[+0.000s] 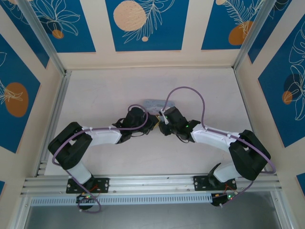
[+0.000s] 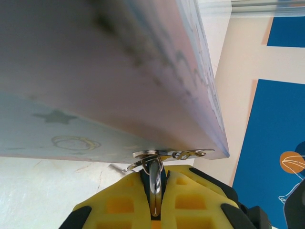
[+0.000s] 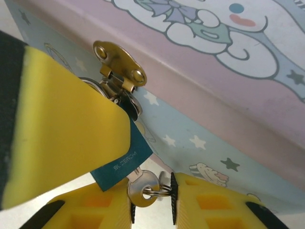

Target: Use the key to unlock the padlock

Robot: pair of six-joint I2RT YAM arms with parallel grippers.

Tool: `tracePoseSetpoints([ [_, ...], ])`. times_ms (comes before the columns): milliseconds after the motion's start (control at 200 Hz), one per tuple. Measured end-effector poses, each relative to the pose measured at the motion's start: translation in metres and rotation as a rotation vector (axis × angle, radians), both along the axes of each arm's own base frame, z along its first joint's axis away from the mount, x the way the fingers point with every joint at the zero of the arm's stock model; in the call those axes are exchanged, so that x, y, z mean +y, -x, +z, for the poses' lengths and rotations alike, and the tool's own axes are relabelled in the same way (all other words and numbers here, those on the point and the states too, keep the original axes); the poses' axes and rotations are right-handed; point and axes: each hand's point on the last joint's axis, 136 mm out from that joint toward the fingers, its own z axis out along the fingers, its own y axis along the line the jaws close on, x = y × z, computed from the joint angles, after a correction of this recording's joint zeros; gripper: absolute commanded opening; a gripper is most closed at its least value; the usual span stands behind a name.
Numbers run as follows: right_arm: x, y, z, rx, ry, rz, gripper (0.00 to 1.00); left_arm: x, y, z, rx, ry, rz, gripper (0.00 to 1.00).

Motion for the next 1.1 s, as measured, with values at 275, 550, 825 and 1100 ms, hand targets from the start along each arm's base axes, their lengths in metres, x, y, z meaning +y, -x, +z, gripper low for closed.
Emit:
tracePoseSetpoints([
  [275,0.003,0.001,0.002,0.048,-0.055,0.002,0.1,0.0,-0.001,-0.001,-0.003,0.002,0.002,0.0],
  [550,0.004,0.006,0.007,0.114,-0.142,-0.007,0.32,0.0,-0.004,-0.001,-0.006,0.006,0.006,0.0],
  [825,-0.004,0.011,0.052,0.093,-0.333,-0.047,0.61,0.0,-0.002,-0.013,-0.002,-0.026,-0.013,0.0],
  [1100,-0.018,0.031,0.041,0.232,-0.472,-0.164,0.81,0.01,0.008,-0.036,-0.021,-0.162,-0.083,0.03],
])
